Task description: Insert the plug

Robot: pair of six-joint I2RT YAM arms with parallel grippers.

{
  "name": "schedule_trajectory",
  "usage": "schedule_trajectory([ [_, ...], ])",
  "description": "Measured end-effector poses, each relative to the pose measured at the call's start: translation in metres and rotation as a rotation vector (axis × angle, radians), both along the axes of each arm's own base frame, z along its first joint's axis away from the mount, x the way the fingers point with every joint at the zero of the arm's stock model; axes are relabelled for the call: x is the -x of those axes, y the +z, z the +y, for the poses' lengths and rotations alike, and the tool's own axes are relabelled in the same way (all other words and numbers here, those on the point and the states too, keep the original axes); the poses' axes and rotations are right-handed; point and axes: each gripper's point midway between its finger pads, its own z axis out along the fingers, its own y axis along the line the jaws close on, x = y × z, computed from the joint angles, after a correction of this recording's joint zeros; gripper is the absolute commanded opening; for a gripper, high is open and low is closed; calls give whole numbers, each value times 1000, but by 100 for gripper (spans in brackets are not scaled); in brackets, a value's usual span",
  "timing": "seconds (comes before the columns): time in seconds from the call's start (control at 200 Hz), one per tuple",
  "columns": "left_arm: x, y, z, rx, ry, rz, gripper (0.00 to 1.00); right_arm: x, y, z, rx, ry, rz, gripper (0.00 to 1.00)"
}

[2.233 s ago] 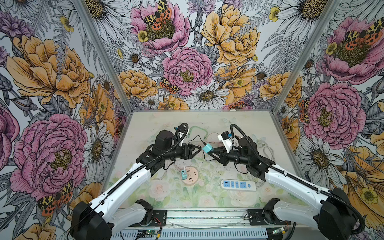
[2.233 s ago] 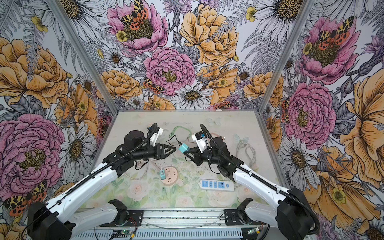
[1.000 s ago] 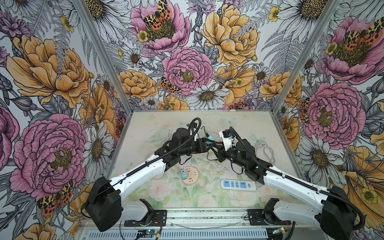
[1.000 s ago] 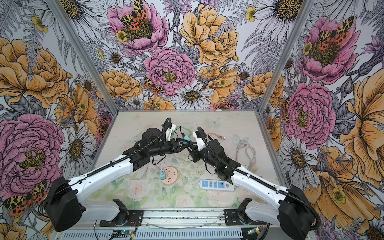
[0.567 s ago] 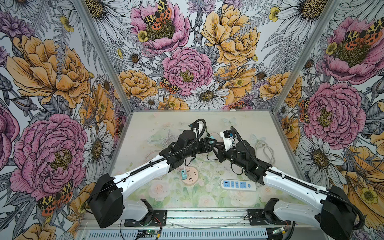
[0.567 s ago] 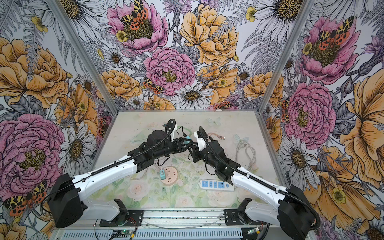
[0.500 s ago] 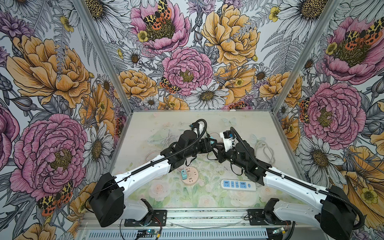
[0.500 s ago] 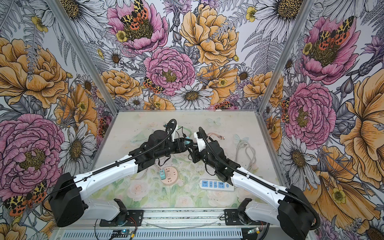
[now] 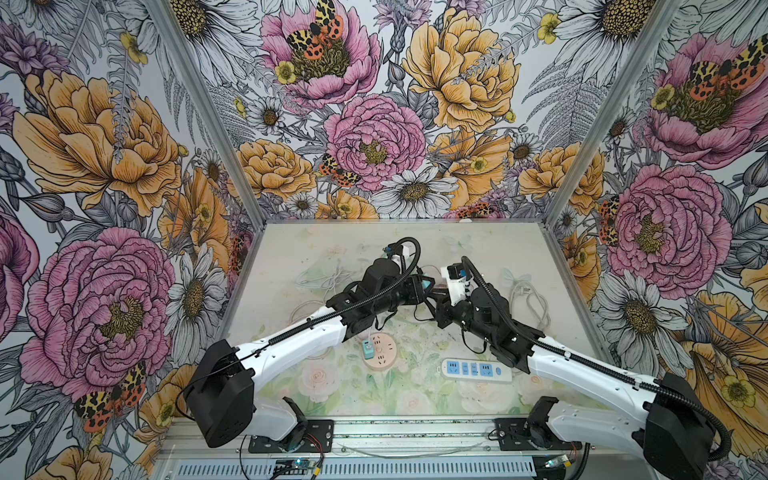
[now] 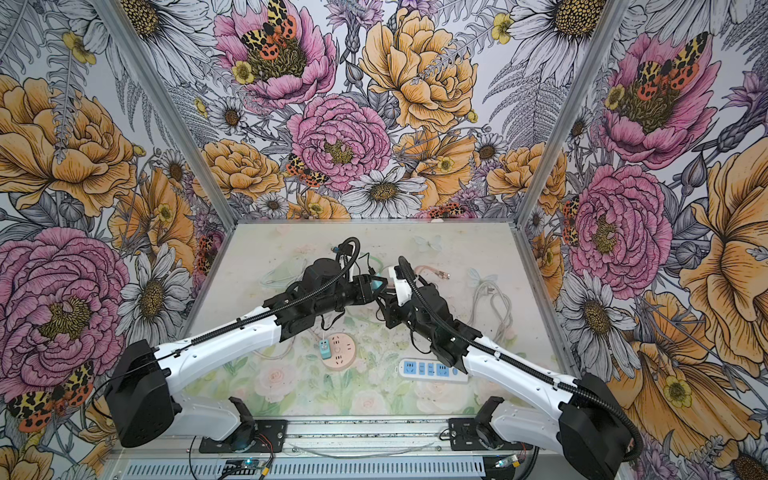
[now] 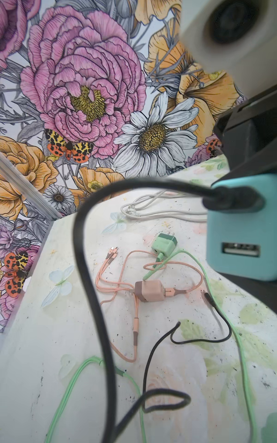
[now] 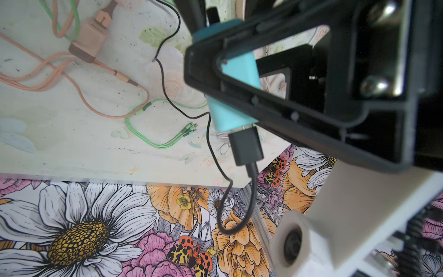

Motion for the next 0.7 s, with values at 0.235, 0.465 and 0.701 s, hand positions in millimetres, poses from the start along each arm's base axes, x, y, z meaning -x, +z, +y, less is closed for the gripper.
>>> schedule_trajectory([
  [0.235,7,4,54,-240,-44,-81,35,12,27,-10,2,3,-6,51],
  [0.465,30,32,89,-396,-161,-252,36,29,68,-22,-82,20,-56,56],
  [0.701,33,21,102,-549,-201,-315,33,53,88,6,-141,266,-1,56],
])
